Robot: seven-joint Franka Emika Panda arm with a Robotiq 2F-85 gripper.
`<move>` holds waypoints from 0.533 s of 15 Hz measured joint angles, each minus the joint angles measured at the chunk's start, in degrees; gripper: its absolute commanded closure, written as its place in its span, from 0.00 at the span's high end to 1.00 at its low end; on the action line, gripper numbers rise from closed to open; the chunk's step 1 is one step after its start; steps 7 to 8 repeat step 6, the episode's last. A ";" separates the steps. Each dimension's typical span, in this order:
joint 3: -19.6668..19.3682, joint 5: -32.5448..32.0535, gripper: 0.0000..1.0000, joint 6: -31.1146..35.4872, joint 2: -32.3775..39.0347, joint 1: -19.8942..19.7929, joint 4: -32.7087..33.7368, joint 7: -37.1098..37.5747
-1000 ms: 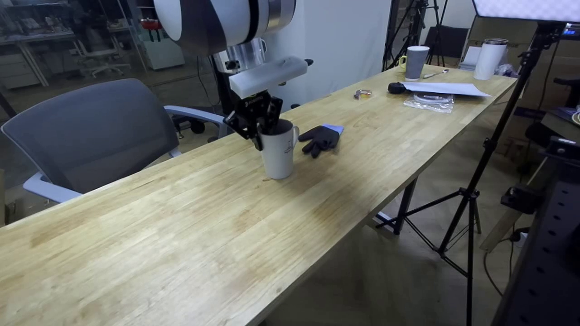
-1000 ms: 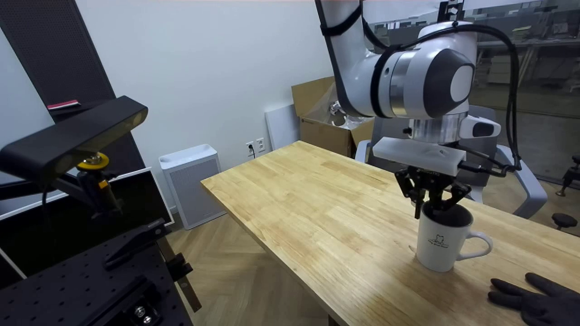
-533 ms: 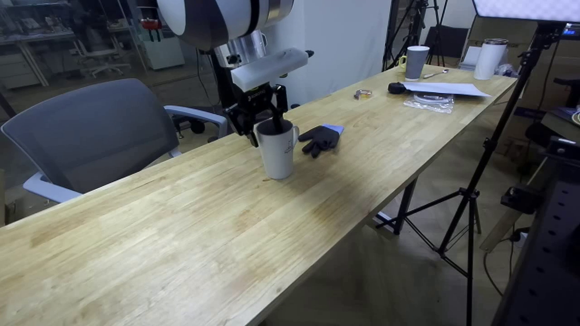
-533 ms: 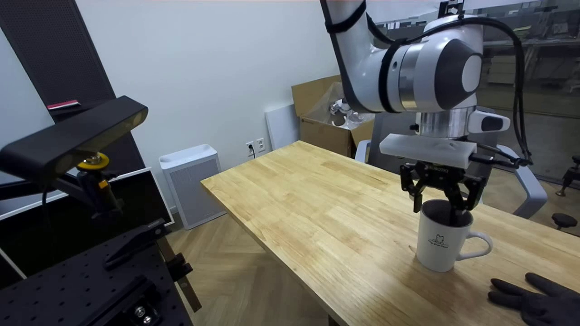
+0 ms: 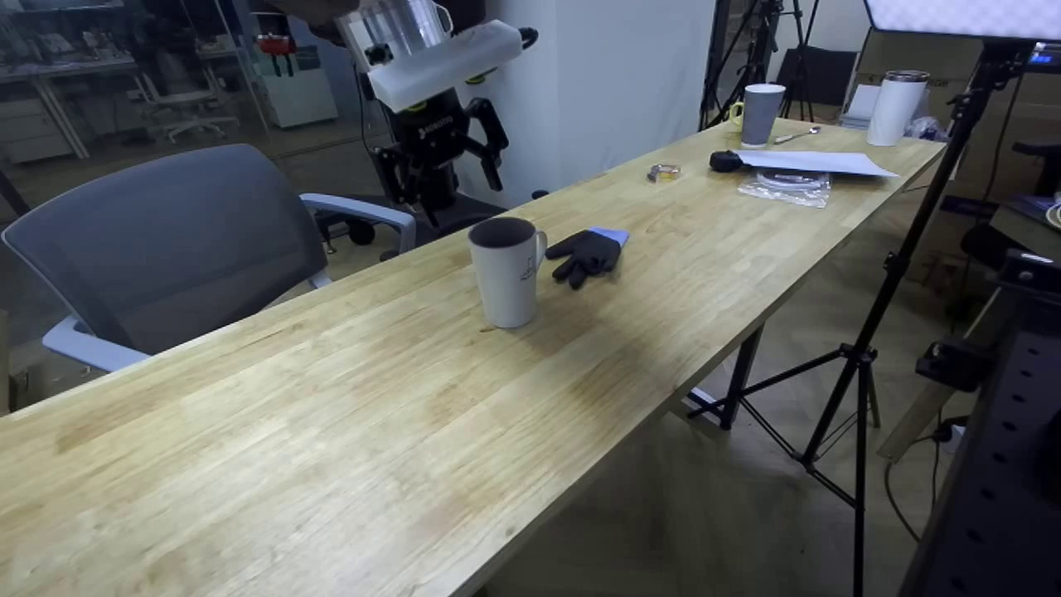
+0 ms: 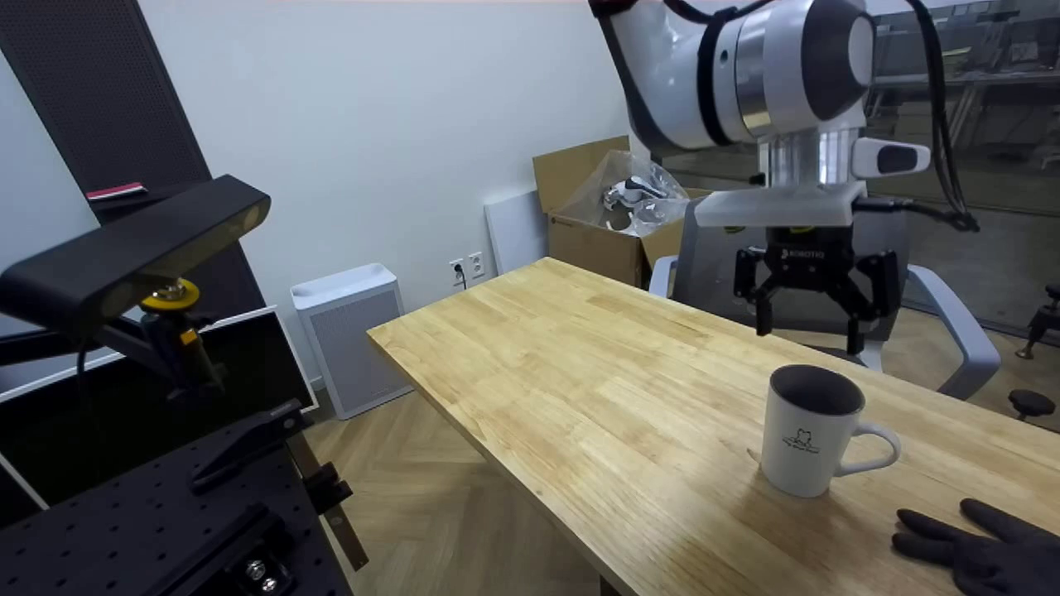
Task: Move the mug to the left
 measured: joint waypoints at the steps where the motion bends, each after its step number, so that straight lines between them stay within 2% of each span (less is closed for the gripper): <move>1: 0.00 -0.24 1.00 -1.31 -0.60 0.24 0.60 0.53; 8: 0.27 -0.95 1.00 -5.65 -3.46 0.75 1.35 1.97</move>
